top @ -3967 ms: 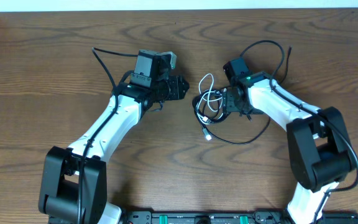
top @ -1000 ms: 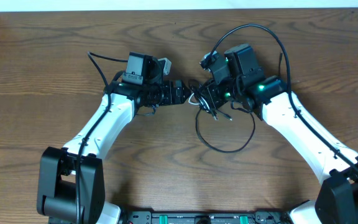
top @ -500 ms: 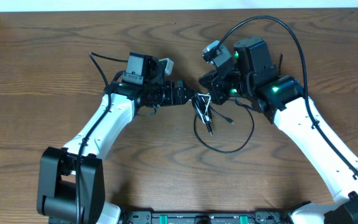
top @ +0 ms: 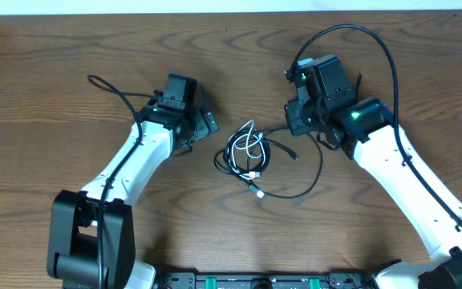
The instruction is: Untangle cables
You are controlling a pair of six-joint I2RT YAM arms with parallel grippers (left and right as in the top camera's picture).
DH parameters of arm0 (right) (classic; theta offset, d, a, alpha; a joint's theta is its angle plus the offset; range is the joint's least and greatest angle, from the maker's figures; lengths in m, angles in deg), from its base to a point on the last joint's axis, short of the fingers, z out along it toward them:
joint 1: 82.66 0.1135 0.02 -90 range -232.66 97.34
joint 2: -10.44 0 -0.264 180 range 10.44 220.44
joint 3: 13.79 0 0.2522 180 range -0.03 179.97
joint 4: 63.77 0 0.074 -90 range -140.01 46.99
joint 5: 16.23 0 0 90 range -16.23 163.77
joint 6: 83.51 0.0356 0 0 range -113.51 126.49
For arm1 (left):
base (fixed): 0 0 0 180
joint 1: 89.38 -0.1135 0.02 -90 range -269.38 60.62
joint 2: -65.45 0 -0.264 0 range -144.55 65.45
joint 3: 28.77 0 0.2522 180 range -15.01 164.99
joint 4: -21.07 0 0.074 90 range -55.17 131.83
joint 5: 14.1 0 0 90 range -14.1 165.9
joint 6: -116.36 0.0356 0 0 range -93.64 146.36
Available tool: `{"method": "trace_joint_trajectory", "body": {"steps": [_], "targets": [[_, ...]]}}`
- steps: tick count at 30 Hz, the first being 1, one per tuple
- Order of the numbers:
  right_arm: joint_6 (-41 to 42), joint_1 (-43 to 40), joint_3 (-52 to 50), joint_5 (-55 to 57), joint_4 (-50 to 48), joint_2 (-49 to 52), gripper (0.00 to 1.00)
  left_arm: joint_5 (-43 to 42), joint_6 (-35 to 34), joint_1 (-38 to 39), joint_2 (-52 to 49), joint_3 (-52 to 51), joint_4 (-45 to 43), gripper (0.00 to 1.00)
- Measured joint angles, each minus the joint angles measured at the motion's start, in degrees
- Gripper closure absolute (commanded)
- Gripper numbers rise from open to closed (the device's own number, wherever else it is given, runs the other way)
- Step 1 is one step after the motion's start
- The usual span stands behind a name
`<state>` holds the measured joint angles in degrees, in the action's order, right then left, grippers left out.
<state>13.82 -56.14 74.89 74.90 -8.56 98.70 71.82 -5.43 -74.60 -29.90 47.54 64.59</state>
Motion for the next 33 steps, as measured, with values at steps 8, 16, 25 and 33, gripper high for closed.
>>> {"method": "trace_joint_trajectory", "body": {"steps": [8, 16, 25, 33], "targets": [[0.6, 0.0, 0.0, 1.2, 1.6, 0.0, 0.69, -3.0, 18.4, 0.9, 0.0, -0.7, -1.8, 0.28], [0.8, 0.0, 0.0, 1.3, 1.8, 0.0, 0.68, -4.9, 25.4, 4.9, -0.7, -6.4, -9.1, 0.28], [0.8, -0.8, 0.0, 1.3, 3.2, 0.0, 0.68, -5.4, 28.0, 9.0, -7.8, -6.6, -12.3, 0.69], [2.8, -1.2, 0.0, 1.1, 4.5, 0.0, 0.68, -6.1, 25.5, 9.0, -8.3, -6.5, -12.9, 0.92]]}}
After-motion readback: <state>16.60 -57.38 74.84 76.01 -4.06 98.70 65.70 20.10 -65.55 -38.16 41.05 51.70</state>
